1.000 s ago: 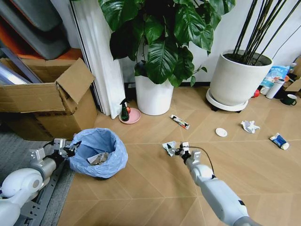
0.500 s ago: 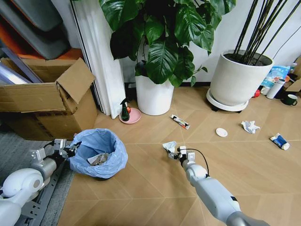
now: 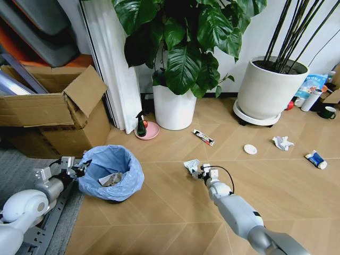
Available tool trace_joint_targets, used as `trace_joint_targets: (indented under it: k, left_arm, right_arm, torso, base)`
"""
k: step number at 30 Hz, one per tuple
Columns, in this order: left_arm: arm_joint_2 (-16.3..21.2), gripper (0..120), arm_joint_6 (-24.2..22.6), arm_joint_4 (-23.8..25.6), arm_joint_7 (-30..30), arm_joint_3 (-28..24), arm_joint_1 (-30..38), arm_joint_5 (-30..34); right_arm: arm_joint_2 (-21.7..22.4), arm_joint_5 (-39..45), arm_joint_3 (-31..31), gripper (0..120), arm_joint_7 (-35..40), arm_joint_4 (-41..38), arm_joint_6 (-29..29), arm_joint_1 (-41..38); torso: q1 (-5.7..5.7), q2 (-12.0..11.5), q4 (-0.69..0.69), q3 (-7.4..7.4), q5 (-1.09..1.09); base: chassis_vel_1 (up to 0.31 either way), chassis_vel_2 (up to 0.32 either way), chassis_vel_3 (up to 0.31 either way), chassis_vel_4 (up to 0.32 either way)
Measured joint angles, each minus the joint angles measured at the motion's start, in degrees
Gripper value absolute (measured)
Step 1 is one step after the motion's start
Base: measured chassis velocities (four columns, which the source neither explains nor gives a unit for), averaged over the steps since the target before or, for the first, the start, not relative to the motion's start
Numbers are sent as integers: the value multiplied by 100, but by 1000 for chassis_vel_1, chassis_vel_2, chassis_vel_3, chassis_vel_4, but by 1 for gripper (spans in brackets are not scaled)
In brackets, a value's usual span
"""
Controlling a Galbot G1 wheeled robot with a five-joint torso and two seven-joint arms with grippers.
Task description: Pick up the trash bin and place the garbage on the floor into it.
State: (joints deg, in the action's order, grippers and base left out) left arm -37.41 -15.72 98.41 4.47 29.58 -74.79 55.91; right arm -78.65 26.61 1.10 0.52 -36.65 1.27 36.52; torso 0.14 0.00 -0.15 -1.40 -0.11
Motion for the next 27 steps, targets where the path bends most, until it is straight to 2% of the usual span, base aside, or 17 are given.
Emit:
trace_joint_targets:
  k: [9, 19, 21, 23, 25, 27]
  left_arm:
    - [9, 0, 0, -4, 3, -20, 18, 7]
    - [15, 0, 0, -21, 6, -22, 53, 32]
    - [19, 0, 0, -22, 8, -23, 54, 37]
    - [19, 0, 0, -22, 9, -23, 53, 37]
    - [19, 0, 2, -22, 13, -24, 36, 38]
    - [19, 0, 2, -22, 15, -24, 30, 37]
  right_arm:
    - [-184, -165, 115, 100, -345, 364, 218, -192]
    - [-322, -257, 81, 100, -384, 685, 232, -385]
    - [-393, -275, 60, 90, -380, 836, 218, -456]
    - [-410, -286, 58, 88, -377, 877, 216, -470]
    - [-447, -321, 42, 75, -338, 971, 188, -487]
    - [-454, -329, 43, 72, -328, 989, 188, -488]
  torso:
    - [0, 0, 0, 0, 0]
    - [0, 0, 0, 0, 0]
    - [0, 0, 0, 0, 0]
    - [0, 0, 0, 0, 0]
    - [0, 0, 0, 0, 0]
    - [0, 0, 0, 0, 0]
  base:
    - [0, 0, 0, 0]
    - [0, 0, 0, 0]
    - [0, 0, 0, 0]
    - [0, 0, 0, 0]
    - [0, 0, 0, 0]
    - [0, 0, 0, 0]
